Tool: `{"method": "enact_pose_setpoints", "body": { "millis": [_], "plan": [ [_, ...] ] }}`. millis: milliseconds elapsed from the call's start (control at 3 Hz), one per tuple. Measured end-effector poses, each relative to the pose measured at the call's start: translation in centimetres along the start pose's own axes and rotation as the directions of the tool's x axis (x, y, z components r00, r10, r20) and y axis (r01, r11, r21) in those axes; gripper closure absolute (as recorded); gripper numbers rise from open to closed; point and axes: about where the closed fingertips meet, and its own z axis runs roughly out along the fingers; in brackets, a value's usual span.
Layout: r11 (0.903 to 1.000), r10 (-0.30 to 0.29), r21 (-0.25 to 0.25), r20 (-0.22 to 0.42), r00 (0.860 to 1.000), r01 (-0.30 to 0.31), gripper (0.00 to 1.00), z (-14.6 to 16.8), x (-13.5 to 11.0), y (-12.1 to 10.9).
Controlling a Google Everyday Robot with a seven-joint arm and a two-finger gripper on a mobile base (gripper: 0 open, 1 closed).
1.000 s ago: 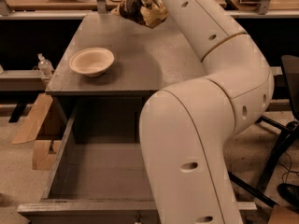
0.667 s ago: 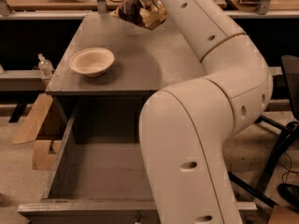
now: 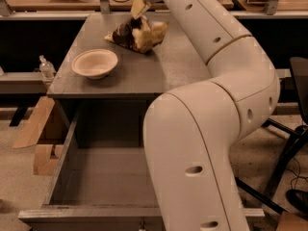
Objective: Pick brown chip bag from top drawer and place on counter
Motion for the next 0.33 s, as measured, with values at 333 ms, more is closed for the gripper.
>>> {"method": "enact_pose_setpoints", "body": {
  "millis": [333],
  "plan": [
    [1.0000, 0.000, 0.000, -0.001, 1.000, 0.000, 0.00, 0.06, 0.02, 0.03]
  ]
}}
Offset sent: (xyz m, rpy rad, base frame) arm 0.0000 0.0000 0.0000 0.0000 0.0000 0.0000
